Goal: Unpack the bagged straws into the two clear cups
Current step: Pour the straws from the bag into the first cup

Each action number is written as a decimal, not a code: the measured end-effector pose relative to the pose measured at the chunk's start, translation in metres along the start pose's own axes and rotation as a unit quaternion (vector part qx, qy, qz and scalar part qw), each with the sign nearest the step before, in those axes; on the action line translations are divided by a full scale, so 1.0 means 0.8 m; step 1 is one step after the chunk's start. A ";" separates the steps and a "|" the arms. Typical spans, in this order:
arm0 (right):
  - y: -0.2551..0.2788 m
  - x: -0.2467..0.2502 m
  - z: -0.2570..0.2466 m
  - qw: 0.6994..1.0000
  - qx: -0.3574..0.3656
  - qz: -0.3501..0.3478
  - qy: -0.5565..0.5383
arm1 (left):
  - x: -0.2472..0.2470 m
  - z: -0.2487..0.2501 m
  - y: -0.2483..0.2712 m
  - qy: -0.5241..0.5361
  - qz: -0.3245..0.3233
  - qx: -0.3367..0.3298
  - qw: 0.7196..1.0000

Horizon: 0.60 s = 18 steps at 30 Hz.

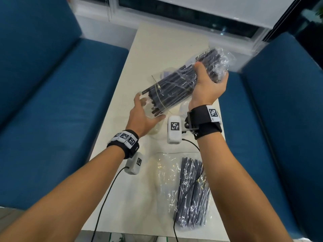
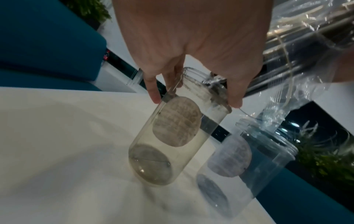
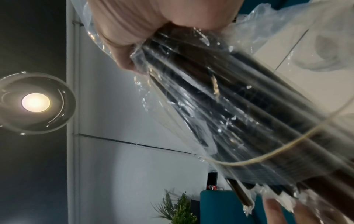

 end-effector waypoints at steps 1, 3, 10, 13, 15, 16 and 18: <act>0.003 -0.001 0.000 1.000 0.002 -0.002 0.003 | 0.002 0.002 0.005 0.003 0.001 -0.002 1.000; 0.013 -0.004 0.004 1.000 0.014 -0.010 0.013 | 0.009 0.003 0.016 0.011 0.004 -0.010 1.000; 0.038 -0.011 0.013 0.997 0.052 -0.047 0.040 | 0.020 -0.008 0.041 -0.028 -0.002 -0.099 0.995; 0.051 -0.015 0.017 0.993 0.075 -0.052 0.079 | 0.020 -0.015 0.043 -0.058 -0.002 -0.143 0.988; 0.058 -0.019 0.020 0.990 0.084 -0.057 0.102 | 0.022 -0.018 0.043 -0.066 0.001 -0.146 0.987; 0.059 -0.021 0.021 0.988 0.088 -0.058 0.110 | 0.023 -0.018 0.044 -0.070 0.003 -0.140 0.988; 0.060 -0.023 0.022 0.987 0.092 -0.057 0.119 | 0.029 -0.018 0.044 -0.065 0.010 -0.117 0.991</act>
Point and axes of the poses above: each hand's wrist, its own y-axis away from the middle knuckle, its own x-axis out of the back of the hand, z = x × y, the point moved 1 cm from there along -y, towards the middle knuckle, and after that the axes turned 12 degrees about -x, right-handed, at the moved point
